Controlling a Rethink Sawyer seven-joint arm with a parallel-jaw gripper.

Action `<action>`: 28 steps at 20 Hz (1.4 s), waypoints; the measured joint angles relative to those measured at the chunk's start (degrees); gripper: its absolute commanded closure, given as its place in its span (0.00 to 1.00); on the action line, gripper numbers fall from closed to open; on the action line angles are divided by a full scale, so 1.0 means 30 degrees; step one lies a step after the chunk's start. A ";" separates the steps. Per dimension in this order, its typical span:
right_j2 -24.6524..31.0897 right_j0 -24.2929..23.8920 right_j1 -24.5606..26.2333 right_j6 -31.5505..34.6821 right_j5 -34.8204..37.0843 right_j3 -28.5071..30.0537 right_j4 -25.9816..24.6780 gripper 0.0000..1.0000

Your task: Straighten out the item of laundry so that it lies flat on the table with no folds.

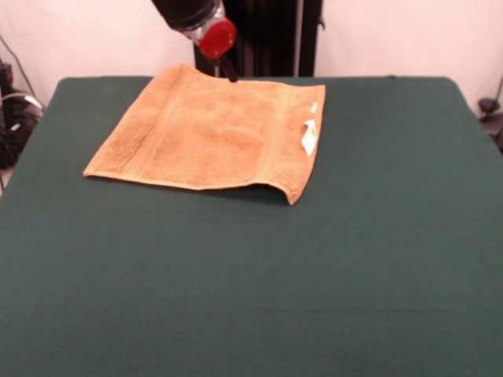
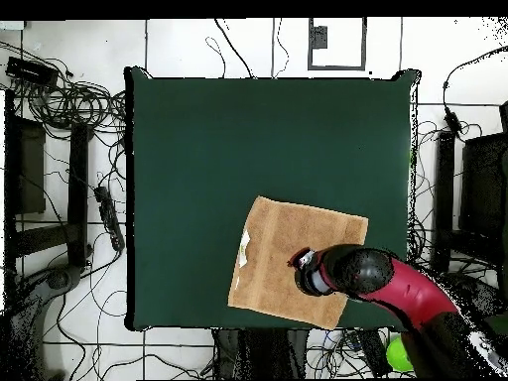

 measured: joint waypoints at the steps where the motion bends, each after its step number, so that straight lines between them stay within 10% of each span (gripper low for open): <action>1: 0.0000 0.0159 0.0124 0.0000 -0.0121 -0.0108 0.0119 0.00; 28: -0.1372 0.3079 0.4702 0.0000 -0.1310 -0.6668 0.2329 0.00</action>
